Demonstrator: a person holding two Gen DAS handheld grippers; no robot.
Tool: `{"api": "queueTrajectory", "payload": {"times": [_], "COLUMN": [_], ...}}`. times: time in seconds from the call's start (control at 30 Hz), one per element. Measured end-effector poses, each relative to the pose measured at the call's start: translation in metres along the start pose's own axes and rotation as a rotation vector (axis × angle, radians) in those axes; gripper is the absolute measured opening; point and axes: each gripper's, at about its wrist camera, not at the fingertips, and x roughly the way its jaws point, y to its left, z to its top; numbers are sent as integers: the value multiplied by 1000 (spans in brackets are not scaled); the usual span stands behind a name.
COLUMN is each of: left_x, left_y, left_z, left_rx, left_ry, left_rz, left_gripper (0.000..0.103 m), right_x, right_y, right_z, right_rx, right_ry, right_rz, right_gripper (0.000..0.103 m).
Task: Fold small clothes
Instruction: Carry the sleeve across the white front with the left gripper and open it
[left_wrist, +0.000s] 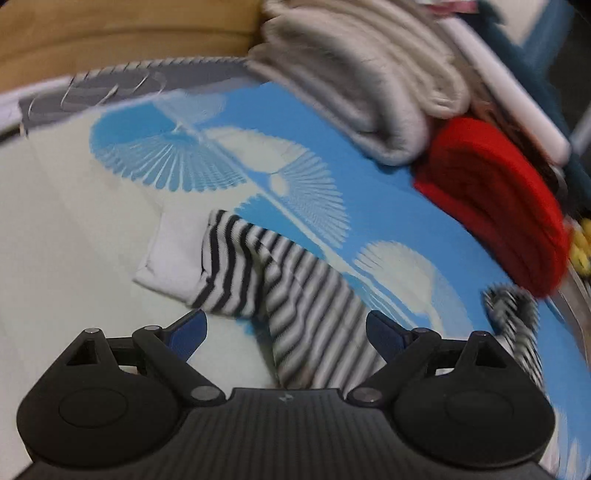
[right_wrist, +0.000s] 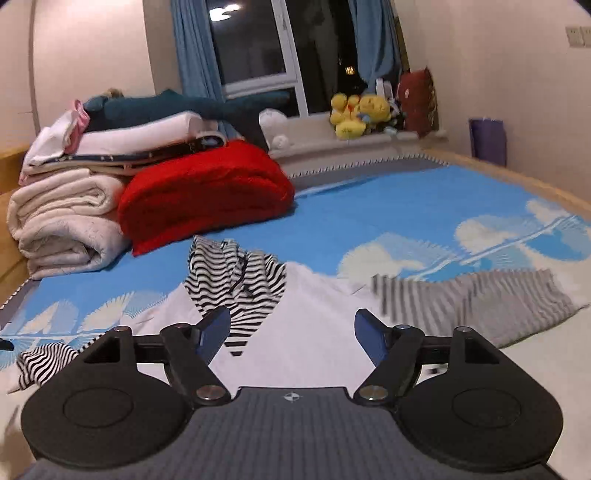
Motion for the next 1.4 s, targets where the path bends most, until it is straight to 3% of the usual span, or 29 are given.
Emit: {"api": "queueTrajectory", "payload": {"times": [0.07,0.13,0.2,0.27,0.33,0.4,0.47,0.5,0.53,0.57,0.6,0.67,0.77,0.83,0.87,0.9,1.0,1.1,1.13,1.17,1.27,1.4], "left_x": [26,42,47,32,24,8,-2,-3,-4,-4,-2,9,32,32,34,36,31,-5,-16,-27,-33,-5], "left_y": [7,18,29,44,54,64,69,73,80,91,97,118,142,136,129,123,114,115,118,121,130,133], "left_z": [9,13,16,16,30,42,53,56,59,59,58,53,42,40,40,39,40,59,65,70,73,60], "left_rx": [-56,-83,-115,-152,-142,-166,-135,-128,-140,-178,-207,-264,-362,-332,-291,-253,-276,-254,-258,-264,-297,-301], "left_ry": [-7,14,9,-73,-66,-63,-45,-30,-28,-50,-58,6,128,69,54,44,10,-153,-194,-237,-209,-89], "left_rz": [47,16,23,72,157,126,98,70,49,79,130,211,180,185,178,172,195,230,233,243,208,253], "left_gripper": [74,0,1,1,1,2,20,54,80,85,85,84,83,79,64,10,11,11,3,4,4,4], "right_x": [15,29,36,41,39,34,29,24,21,21,20,20,22,25,26,27,28,25,24,23,24,24], "right_y": [3,10,13,13,16,16,15,13,11,11,10,9,10,10,12,14,20,23,23,22,16,10], "right_z": [-10,-15,-16,-16,-17,-19,-19,-22,-23,-22,-24,-25,-29,-30,-31,-32,-35,-36,-35,-34,-32,-29], "right_rx": [-31,-73,-86,-105,-129,-150,-165,-169,-173,-174,-175,-181,-188,-186,-184,-186,-210,-241,-247,-248,-217,-176], "right_ry": [52,87,91,86,75,68,63,62,61,60,61,66,76,86,91,95,102,91,87,85,95,114], "right_rz": [14,7,11,17,9,11,16,20,22,19,17,12,5,2,2,4,16,20,19,16,10,17], "right_gripper": [75,75,75,75,75,75,75,75,75,75,75,75,75,75,75,75,75,75,75,75,75,75]}}
